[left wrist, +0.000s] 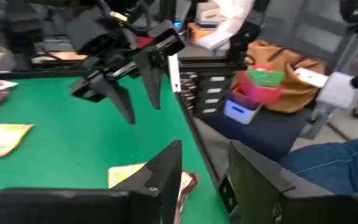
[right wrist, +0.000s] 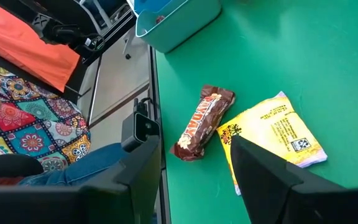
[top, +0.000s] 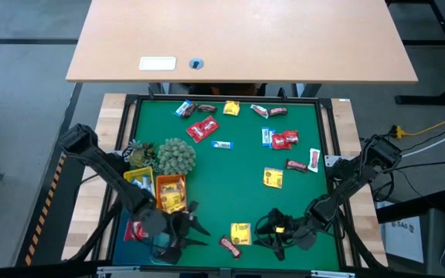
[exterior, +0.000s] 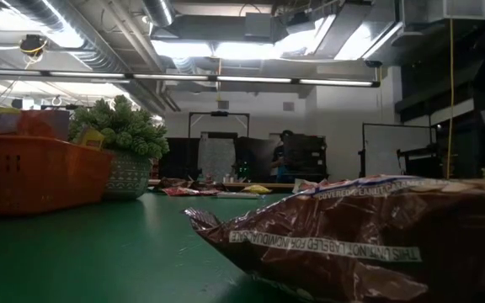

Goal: Sort candy
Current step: Put the brown chocolate into the green basket

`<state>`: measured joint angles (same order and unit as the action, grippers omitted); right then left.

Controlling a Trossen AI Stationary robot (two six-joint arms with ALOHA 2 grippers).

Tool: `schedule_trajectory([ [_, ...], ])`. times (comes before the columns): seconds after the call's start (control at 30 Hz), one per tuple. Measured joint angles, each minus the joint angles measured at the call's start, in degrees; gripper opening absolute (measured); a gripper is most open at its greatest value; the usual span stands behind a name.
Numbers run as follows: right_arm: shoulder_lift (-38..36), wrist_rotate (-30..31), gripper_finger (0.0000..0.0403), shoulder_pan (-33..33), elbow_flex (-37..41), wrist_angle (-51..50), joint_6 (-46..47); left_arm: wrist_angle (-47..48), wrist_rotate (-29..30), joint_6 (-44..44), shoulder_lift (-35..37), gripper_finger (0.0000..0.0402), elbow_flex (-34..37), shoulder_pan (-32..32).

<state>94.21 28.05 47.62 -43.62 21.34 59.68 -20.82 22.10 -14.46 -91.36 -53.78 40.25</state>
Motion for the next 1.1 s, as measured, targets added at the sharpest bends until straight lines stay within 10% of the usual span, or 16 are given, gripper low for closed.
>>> schedule_trajectory([
  [0.33,0.0,0.0,0.0193,0.0,0.0,0.0,0.0,-8.5,-9.8,0.0,-9.0,0.0198,0.0,-5.9],
  [1.1,0.0,0.0,0.0193,0.0,0.0,-0.4,0.0,-18.6,-21.7,16.7,-27.2,0.0203,-5.3,-10.2],
])
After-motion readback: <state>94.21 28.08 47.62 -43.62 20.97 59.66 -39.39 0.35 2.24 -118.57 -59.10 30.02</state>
